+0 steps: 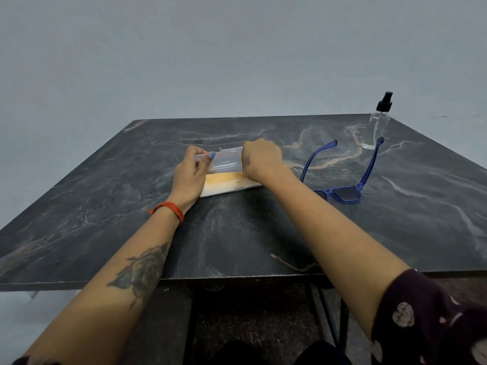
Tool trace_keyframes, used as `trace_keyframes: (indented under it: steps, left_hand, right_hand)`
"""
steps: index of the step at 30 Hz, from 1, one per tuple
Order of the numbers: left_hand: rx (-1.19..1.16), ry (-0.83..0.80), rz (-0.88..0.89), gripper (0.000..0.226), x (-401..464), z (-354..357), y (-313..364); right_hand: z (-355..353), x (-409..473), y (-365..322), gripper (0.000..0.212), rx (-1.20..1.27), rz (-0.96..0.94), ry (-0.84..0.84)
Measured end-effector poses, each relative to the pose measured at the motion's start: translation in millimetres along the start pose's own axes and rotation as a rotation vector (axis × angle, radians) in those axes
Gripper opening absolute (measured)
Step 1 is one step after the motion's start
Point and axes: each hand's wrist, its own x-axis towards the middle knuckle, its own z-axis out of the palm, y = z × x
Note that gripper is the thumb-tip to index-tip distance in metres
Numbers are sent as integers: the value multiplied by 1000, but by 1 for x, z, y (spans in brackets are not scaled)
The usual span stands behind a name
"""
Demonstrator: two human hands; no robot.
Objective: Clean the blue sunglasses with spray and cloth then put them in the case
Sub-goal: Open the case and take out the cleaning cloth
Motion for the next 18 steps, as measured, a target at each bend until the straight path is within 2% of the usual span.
trace_keyframes:
  steps: [8, 14, 18]
  left_hand:
    - [8, 27, 24, 22, -1, -1, 2]
    - [10, 38, 73, 19, -4, -4, 5]
    - [67, -23, 178, 16, -5, -8, 7]
  right_hand:
    - [4, -15, 7, 21, 189, -39, 32]
    - [7, -36, 10, 14, 372, -168, 293]
    - [7, -48, 14, 19, 557, -172, 437]
